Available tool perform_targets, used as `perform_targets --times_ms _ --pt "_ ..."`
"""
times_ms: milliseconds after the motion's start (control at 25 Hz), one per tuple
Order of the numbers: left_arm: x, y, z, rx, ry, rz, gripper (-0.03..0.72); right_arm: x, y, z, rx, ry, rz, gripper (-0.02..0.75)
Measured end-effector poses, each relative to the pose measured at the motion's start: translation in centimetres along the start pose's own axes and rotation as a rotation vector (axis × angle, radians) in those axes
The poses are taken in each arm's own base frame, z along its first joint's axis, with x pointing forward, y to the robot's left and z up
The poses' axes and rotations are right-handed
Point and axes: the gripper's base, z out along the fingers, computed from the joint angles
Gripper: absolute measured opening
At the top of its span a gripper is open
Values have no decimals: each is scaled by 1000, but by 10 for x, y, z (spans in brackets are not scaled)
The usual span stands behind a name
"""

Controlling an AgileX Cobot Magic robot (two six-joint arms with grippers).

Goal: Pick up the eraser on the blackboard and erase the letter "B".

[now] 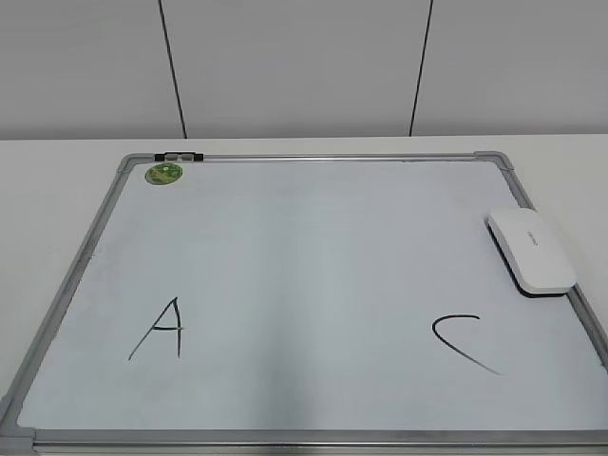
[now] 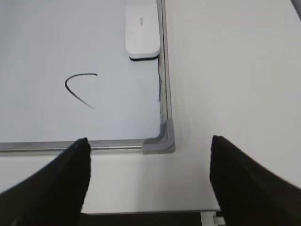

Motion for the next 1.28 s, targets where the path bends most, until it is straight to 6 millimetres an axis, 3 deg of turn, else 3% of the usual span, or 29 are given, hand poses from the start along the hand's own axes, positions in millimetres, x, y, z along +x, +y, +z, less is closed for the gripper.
perform_targets --times_ms 160,1280 --pt "6 -1 -9 -41 -72 -17 517 10 1 -12 4 -93 -6 587" --pt "8 -2 -11 -44 -80 -19 517 10 1 -12 4 -97 -6 587"
